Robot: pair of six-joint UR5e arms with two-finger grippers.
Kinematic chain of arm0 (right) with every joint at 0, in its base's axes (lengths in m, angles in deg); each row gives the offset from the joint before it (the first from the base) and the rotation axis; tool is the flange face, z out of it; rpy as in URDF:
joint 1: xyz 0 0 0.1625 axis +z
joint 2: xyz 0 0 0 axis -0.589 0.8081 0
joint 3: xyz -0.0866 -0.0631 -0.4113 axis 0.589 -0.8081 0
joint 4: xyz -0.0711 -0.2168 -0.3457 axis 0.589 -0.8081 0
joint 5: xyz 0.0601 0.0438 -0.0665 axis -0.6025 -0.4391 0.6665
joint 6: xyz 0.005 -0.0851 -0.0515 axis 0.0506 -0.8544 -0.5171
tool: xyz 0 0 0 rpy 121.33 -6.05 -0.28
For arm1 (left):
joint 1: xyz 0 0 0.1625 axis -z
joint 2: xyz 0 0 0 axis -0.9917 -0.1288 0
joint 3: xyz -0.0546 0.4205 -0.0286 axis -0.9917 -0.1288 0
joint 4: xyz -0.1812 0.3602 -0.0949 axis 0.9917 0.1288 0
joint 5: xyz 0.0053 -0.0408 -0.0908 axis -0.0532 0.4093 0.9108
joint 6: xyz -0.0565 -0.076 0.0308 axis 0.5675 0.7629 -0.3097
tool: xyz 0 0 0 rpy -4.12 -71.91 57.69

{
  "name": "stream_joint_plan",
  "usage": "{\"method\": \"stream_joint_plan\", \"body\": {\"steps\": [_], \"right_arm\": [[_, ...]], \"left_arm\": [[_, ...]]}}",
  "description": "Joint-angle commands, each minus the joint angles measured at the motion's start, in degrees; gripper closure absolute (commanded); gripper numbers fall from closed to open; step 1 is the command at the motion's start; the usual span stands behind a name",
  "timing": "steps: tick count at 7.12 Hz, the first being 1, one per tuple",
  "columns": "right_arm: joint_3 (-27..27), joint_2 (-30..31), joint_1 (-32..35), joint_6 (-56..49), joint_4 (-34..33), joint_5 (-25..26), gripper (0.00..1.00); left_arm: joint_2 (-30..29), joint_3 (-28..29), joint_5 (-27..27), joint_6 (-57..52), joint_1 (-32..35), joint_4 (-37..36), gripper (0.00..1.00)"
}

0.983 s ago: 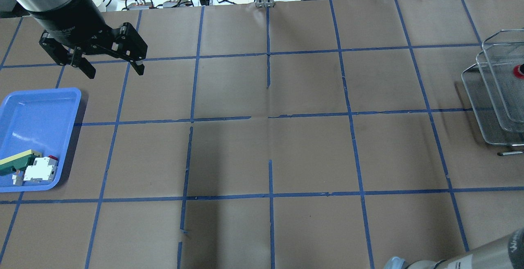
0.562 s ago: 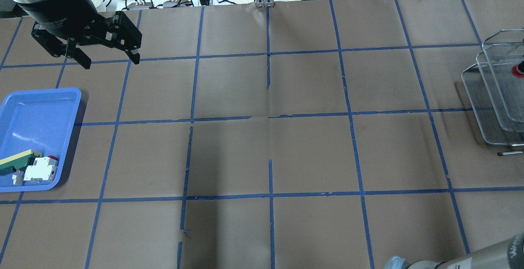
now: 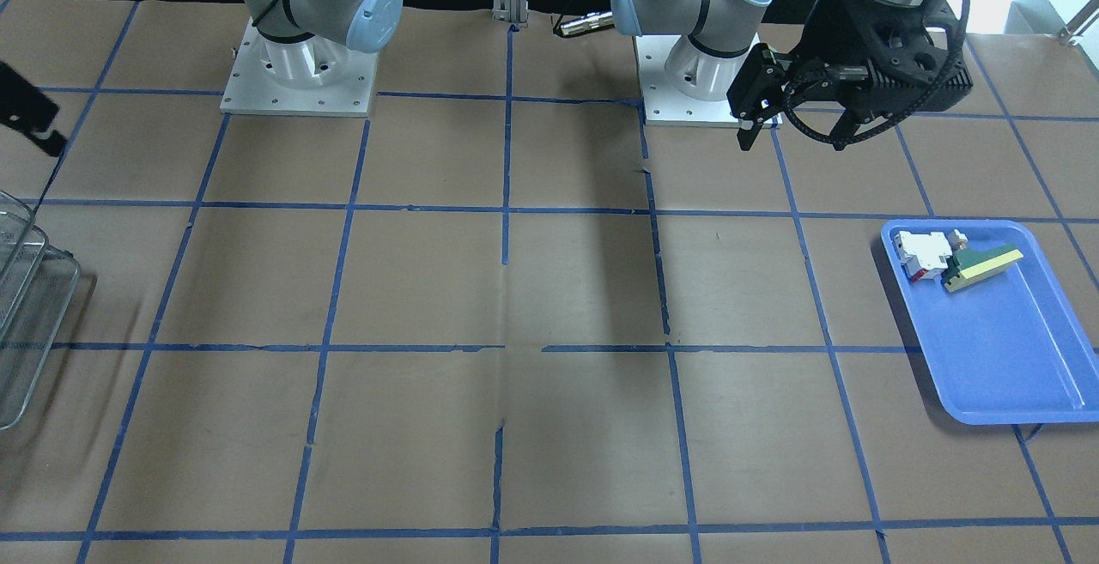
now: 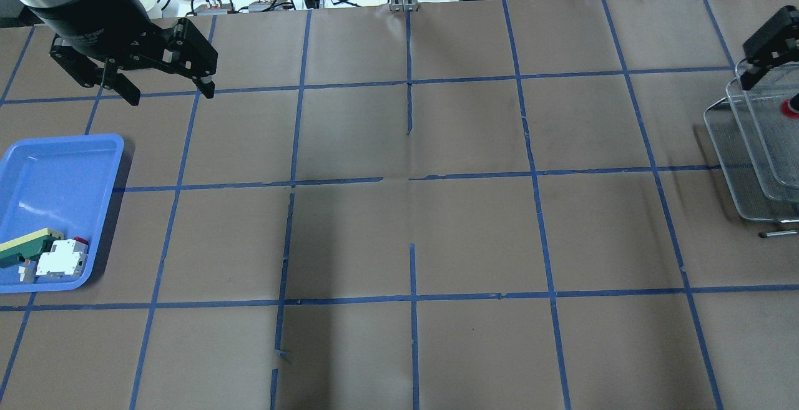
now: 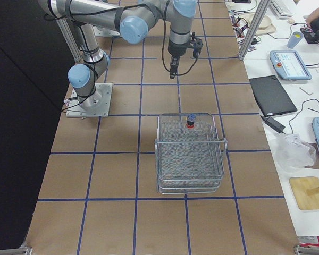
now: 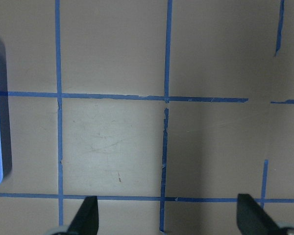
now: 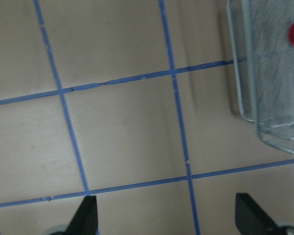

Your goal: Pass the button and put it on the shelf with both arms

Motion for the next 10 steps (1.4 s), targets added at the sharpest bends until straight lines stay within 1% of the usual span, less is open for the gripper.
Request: {"method": "stream_joint_plan", "body": {"steps": [1, 2, 3, 4, 6, 7, 10], "right_arm": [[5.68, 5.01, 13.94, 13.34, 0.73, 0.27, 0.00], [8.15, 6.86, 18.96, 20.46, 0.37, 0.62, 0.00], [9.13, 7.75, 21.79, 21.84, -0.68, 0.62, 0.00], [9.57, 8.71, 23.13, 22.03, -0.69, 0.54, 0.00], [11.76, 10.12, 23.41, 22.03, -1.12, 0.53, 0.00], [11.60, 9.87, 23.41, 21.59, -3.74, 0.62, 0.00], [11.16, 9.78, 21.57, 21.06, -3.42, 0.80, 0.00]], "left_arm": [[0.18, -0.13, 0.00, -0.09, -0.01, -0.01, 0.00], [0.19, -0.13, 0.00, -0.18, -0.01, -0.01, 0.00], [0.19, -0.04, 0.00, -0.18, -0.01, -0.10, 0.00], [0.19, -0.04, 0.00, -0.09, -0.01, -0.10, 0.00], [0.36, -0.04, 0.00, -0.18, -0.01, -0.18, 0.00], [0.45, -0.04, 0.00, -0.18, -0.01, -0.19, 0.00], [0.36, -0.04, 0.00, -0.18, -0.01, -0.27, 0.00]]}}
